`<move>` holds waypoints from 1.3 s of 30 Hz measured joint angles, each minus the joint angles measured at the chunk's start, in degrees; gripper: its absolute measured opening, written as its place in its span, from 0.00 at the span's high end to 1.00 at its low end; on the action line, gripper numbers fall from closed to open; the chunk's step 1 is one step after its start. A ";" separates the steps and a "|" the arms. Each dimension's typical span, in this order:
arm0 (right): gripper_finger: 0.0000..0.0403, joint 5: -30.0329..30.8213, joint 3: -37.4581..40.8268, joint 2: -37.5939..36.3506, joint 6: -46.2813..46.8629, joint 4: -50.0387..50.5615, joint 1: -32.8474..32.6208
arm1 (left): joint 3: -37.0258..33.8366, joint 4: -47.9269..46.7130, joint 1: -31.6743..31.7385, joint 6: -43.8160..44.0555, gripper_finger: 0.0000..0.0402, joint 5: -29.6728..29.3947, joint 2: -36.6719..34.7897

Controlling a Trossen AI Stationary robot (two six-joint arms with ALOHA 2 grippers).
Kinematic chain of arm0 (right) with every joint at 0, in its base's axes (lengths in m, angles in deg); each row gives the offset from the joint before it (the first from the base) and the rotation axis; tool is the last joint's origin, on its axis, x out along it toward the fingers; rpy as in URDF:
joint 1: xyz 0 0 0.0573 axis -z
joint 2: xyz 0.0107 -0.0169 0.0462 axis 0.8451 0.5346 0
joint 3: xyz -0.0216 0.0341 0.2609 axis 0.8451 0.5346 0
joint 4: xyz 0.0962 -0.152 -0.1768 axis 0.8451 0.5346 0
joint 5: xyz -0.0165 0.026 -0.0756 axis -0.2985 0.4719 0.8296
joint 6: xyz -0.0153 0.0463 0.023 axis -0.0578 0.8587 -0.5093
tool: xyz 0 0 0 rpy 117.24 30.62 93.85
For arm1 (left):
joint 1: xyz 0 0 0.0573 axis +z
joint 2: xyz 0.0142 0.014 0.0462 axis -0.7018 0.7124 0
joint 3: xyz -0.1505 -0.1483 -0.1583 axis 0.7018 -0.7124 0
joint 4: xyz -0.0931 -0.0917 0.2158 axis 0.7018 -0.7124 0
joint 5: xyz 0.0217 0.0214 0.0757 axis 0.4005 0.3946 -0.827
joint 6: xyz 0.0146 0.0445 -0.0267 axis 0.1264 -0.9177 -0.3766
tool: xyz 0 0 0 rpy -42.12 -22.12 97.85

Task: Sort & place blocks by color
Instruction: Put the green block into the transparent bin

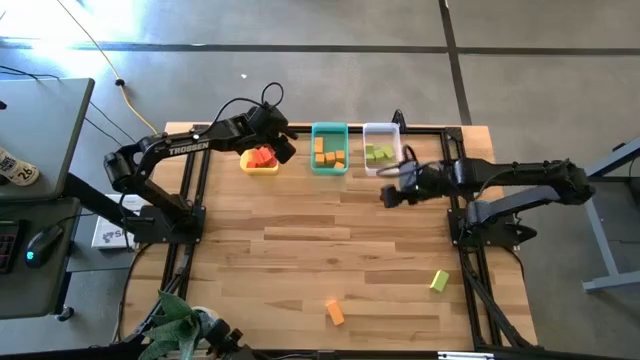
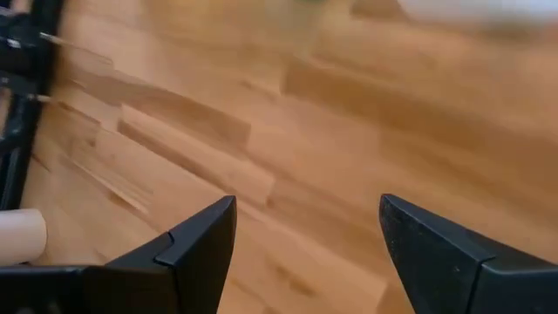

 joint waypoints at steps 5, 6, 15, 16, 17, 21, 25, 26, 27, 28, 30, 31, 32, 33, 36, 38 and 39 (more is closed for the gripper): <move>0.33 2.45 0.00 0.03 12.74 3.60 -6.68 | 0.00 1.29 -1.50 -2.23 0.57 0.41 0.00; 0.33 3.09 0.00 0.11 15.00 3.77 -7.97 | 0.00 1.49 -1.84 -2.51 0.57 1.02 0.00; 0.33 4.92 0.00 3.57 33.75 5.68 -19.14 | 0.00 3.67 -6.01 -4.74 0.57 6.48 0.00; 0.33 4.74 0.00 4.28 35.80 6.29 -20.29 | 0.00 3.95 -6.57 -5.11 0.57 7.10 0.00; 0.33 4.37 0.00 5.02 37.71 6.81 -21.41 | 0.00 4.23 -7.21 -5.49 0.57 7.44 0.00; 0.33 0.81 0.00 7.87 44.38 9.19 -25.07 | 0.00 4.26 -9.45 -7.18 0.57 7.92 0.00; 0.33 -2.77 0.00 10.64 50.93 11.03 -28.27 | 0.00 4.24 -11.38 -8.92 0.57 7.94 0.00; 0.33 -3.47 0.00 11.33 52.31 11.09 -29.05 | 0.00 4.24 -11.79 -9.40 0.57 7.94 0.00; 0.33 -4.36 0.00 11.98 53.55 11.17 -29.84 | 0.00 4.24 -12.20 -9.73 0.57 7.92 0.00; 0.33 -5.24 0.00 12.55 54.66 11.36 -30.57 | 0.00 4.22 -12.48 -9.88 0.57 7.92 0.00; 0.33 -6.83 0.00 13.81 56.86 11.77 -32.04 | 0.00 4.21 -12.99 -10.24 0.57 7.92 0.00; 0.33 -7.76 0.00 14.38 58.06 12.20 -32.80 | 0.00 4.20 -13.22 -10.28 0.57 7.92 0.00; 0.33 -8.63 0.00 14.88 59.26 12.69 -33.52 | 0.00 4.20 -13.41 -10.26 0.57 7.92 0.00; 0.33 -9.41 0.00 15.50 60.47 13.06 -34.31 | 0.00 4.20 -13.59 -10.28 0.57 7.92 0.00; 0.33 -11.04 0.00 17.27 64.25 14.34 -36.64 | 0.00 4.17 -13.95 -10.28 0.57 7.92 0.00; 0.33 -11.99 0.00 18.54 66.04 15.00 -38.03 | 0.00 4.17 -14.05 -10.23 0.57 7.92 0.00; 0.33 -12.51 0.00 19.12 66.27 15.40 -38.48 | 0.00 4.17 -14.08 -10.23 0.57 7.92 0.00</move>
